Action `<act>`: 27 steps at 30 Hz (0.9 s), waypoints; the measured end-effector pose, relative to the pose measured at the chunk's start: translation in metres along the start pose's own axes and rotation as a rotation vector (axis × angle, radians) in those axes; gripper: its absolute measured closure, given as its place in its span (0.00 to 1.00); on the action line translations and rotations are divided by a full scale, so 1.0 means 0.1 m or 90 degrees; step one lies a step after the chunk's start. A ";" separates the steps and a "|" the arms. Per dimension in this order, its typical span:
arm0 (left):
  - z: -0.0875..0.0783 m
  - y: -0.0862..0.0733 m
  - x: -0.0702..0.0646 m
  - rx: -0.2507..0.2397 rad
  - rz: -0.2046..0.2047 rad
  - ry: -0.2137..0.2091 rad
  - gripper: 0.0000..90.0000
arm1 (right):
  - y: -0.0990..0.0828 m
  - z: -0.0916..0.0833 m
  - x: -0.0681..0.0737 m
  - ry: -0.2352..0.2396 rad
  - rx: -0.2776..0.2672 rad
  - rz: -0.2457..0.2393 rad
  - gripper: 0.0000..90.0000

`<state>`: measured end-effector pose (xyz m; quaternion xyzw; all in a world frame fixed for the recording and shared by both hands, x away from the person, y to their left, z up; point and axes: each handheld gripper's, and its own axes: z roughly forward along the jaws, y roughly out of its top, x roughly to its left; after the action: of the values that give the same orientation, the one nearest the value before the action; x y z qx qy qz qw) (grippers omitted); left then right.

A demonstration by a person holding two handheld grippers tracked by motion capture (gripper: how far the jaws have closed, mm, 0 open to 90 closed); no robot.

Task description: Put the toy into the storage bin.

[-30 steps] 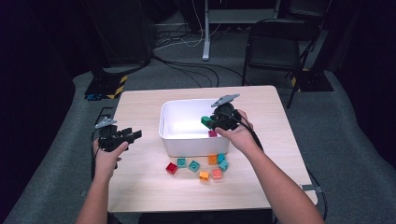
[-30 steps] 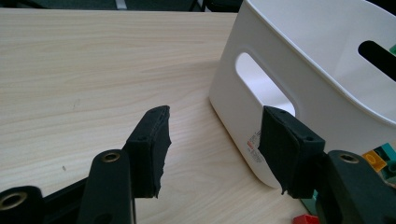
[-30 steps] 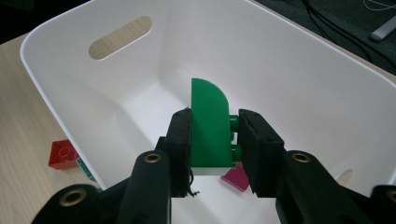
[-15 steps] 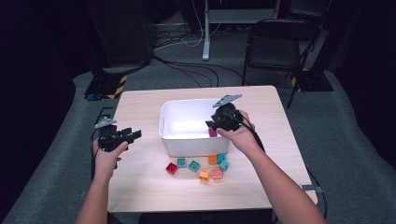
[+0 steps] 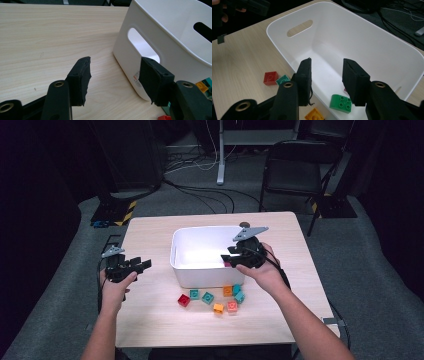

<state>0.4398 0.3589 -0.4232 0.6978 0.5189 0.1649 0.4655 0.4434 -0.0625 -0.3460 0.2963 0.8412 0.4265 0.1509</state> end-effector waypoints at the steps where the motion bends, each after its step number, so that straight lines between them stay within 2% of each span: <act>1: 0.00 0.00 0.00 0.001 -0.001 0.000 0.47 | -0.01 -0.02 0.01 0.000 -0.001 0.000 0.66; 9: 0.00 0.00 0.00 0.002 0.002 0.001 0.47 | -0.07 -0.13 0.13 0.009 -0.008 -0.022 0.66; 11: 0.01 -0.01 0.00 0.001 0.001 0.002 0.47 | -0.11 -0.18 0.19 0.013 -0.015 -0.026 0.66; 14: 0.01 -0.01 0.00 0.001 0.001 0.002 0.47 | -0.14 -0.20 0.24 0.015 -0.017 -0.023 0.66; 24: 0.02 -0.01 0.01 0.003 0.000 0.003 0.47 | -0.34 -0.21 0.35 0.015 -0.021 -0.035 0.66; 27: 0.02 -0.02 0.01 0.004 0.001 0.003 0.47 | -0.43 -0.20 0.37 0.018 -0.022 -0.028 0.66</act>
<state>0.4408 0.3592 -0.4264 0.6991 0.5204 0.1652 0.4617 0.3885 -0.0717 -0.3684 0.2691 0.8420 0.4417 0.1534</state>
